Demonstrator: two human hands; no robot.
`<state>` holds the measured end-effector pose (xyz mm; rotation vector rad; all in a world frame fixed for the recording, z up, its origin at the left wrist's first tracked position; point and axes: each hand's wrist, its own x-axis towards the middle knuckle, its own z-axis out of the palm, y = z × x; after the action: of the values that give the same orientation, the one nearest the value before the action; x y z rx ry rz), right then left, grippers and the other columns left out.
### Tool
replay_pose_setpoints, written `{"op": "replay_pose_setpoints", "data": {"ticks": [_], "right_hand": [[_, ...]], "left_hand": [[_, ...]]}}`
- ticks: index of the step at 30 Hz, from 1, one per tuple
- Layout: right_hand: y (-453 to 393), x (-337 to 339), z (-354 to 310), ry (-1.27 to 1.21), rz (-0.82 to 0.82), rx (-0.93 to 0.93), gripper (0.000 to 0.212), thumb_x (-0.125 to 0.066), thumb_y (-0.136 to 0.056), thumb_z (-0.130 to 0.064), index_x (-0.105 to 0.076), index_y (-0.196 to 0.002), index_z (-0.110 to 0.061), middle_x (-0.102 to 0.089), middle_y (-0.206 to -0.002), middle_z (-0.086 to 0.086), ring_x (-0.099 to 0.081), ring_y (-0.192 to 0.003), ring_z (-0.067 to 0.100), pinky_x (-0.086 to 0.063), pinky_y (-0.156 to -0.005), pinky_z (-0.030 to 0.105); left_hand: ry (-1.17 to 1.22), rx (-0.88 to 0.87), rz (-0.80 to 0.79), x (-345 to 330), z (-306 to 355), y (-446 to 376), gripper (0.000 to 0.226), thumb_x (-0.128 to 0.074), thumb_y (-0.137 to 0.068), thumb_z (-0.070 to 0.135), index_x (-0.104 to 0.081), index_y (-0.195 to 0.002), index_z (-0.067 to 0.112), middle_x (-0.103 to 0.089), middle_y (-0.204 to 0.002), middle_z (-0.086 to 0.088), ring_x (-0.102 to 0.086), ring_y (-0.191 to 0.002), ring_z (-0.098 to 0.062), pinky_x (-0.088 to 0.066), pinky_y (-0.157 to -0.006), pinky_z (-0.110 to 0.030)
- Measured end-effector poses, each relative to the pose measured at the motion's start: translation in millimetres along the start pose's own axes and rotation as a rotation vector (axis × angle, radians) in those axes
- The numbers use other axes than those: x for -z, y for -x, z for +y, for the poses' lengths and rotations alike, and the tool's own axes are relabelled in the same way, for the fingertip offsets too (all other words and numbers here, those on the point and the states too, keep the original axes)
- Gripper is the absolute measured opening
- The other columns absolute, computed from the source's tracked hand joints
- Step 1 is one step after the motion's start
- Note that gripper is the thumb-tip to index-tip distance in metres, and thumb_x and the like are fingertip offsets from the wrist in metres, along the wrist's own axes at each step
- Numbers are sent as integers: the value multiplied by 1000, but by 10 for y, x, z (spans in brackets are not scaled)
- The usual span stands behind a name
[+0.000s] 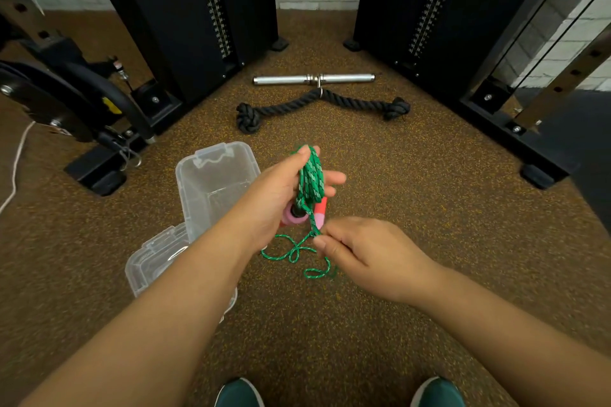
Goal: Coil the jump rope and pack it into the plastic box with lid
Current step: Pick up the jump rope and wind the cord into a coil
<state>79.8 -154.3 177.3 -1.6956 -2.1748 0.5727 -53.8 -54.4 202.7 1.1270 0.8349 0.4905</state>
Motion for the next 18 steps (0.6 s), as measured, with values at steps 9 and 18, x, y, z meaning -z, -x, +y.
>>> {"op": "replay_pose_setpoints", "data": {"ticks": [9, 18], "right_hand": [[-81, 250, 45, -469, 234, -77, 21, -47, -94, -32, -61, -85, -18, -67, -74, -4, -63, -74, 12, -50, -74, 32], [-113, 190, 167, -568, 284, -293, 27, -49, -94, -32, -61, -75, -16, -61, -70, -8, -52, -61, 6, -45, -62, 31]], "left_hand": [[-381, 108, -139, 52, -86, 11, 64, -30, -82, 74, -70, -100, 28, -74, -103, -8, -64, -105, -26, -40, -105, -51], [-475, 78, -294, 78, -24, 59, 32, -50, -94, 40, -70, -78, 21, -57, -54, 5, -47, -60, -23, -34, -64, -35]]}}
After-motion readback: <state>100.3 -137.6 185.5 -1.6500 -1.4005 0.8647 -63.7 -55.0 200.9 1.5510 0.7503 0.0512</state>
